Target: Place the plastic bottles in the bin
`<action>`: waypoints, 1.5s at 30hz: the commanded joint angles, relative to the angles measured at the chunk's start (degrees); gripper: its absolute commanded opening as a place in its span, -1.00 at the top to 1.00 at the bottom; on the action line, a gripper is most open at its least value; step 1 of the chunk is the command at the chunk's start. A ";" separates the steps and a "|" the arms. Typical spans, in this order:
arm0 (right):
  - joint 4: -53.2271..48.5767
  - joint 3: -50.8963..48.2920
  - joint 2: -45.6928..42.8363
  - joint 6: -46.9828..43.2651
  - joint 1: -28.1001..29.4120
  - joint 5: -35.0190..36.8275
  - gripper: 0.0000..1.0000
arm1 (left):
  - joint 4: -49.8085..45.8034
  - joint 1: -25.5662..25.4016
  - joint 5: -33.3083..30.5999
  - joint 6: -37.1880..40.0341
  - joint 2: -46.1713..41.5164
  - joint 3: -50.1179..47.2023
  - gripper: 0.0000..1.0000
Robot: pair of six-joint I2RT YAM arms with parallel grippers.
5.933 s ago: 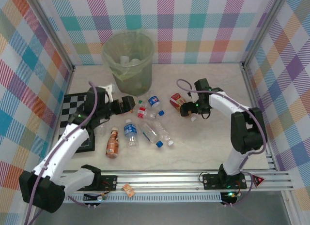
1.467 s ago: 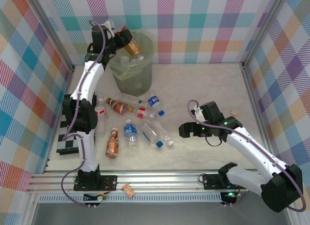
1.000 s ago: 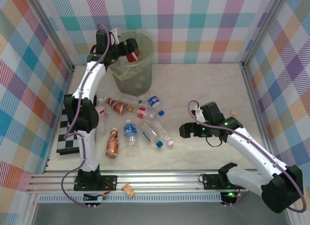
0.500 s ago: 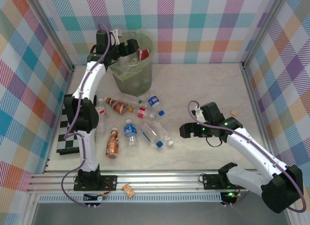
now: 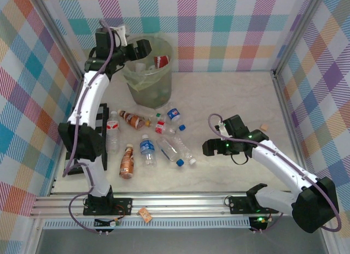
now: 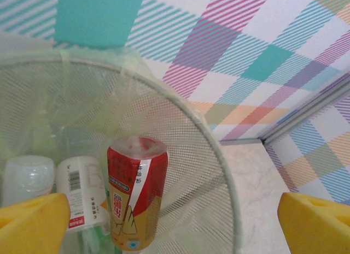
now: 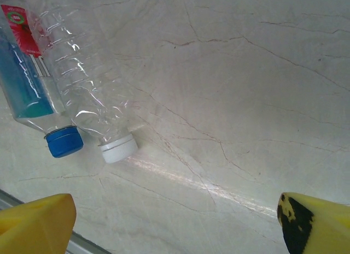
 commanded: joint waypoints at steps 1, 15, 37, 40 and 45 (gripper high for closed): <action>2.01 -0.19 0.18 0.07 0.21 0.18 -0.89 | -2.79 -0.54 -2.59 3.37 -7.39 -5.00 -0.95; 5.20 4.81 3.20 -2.45 -0.06 2.52 -0.89 | -16.92 1.52 -21.14 0.96 -40.23 -47.45 -0.94; 3.71 4.25 4.04 -3.48 -0.43 3.48 -0.89 | 1.83 9.17 -25.96 -3.54 -23.67 -68.07 -0.80; 3.82 4.26 4.28 -3.49 -0.37 3.37 -0.89 | 2.46 9.17 -26.19 -3.54 -23.20 -68.73 -0.77; 3.96 4.58 4.94 -3.52 -0.36 2.98 -0.89 | 2.73 9.17 -25.56 -3.81 -23.01 -68.88 -0.52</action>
